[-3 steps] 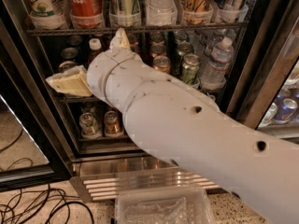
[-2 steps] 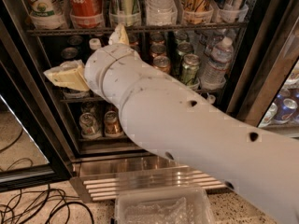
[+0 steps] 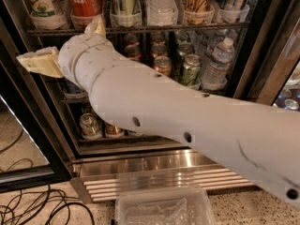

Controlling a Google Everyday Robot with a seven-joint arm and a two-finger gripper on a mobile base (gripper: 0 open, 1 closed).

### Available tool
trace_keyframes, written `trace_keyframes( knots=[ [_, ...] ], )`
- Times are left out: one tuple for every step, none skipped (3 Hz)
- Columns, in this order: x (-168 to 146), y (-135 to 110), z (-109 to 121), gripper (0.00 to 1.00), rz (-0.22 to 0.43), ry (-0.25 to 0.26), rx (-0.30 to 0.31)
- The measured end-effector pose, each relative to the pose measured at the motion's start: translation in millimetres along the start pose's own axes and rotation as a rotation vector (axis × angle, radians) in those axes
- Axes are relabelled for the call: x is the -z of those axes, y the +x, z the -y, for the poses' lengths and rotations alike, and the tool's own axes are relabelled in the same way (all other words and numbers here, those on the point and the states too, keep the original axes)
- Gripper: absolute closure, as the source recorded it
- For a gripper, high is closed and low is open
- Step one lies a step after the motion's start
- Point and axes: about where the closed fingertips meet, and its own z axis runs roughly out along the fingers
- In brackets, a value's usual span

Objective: Pick coke can from top shelf of fridge

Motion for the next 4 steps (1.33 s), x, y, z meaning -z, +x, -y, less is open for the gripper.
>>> trace_keyframes(
  knots=[
    [0, -2, -1, 0.0, 0.005, 0.001, 0.001],
    [-1, -10, 6, 0.16, 0.017, 0.03, 0.015],
    [2, -22, 15, 0.25, 0.033, 0.073, 0.044],
    [5, -33, 20, 0.35, 0.046, 0.116, 0.075]
  ],
)
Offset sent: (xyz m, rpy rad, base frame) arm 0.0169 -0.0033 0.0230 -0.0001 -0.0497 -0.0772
